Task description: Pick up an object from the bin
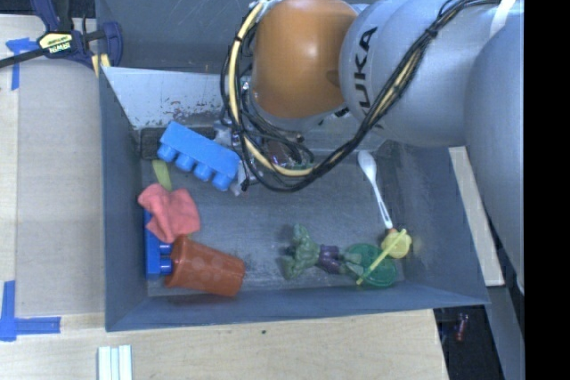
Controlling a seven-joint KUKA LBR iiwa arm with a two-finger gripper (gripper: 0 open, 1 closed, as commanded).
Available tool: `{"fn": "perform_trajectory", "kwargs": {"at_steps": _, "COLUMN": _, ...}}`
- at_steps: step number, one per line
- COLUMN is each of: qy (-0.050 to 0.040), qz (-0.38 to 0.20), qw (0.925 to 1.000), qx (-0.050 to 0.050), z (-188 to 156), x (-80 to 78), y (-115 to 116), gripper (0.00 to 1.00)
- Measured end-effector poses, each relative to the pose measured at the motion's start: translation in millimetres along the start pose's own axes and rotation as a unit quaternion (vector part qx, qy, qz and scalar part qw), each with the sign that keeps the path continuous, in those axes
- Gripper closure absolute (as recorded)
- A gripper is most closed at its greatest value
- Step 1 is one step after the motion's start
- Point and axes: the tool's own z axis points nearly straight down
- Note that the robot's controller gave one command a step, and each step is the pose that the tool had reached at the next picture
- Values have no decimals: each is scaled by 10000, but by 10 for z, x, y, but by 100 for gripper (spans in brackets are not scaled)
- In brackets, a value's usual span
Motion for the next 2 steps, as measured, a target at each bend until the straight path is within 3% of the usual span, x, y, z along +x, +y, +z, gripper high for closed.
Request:
{"fn": "perform_trajectory", "kwargs": {"at_steps": 1, "qy": -15, "qz": 199, "qw": 9998, "qx": -4, "z": 555, "x": -101, "y": 132, "gripper": 100}}
{"fn": "perform_trajectory", "kwargs": {"at_steps": 2, "qy": 29, "qz": 164, "qw": 9999, "qx": -4, "z": 214, "x": -100, "y": 128, "gripper": 100}}
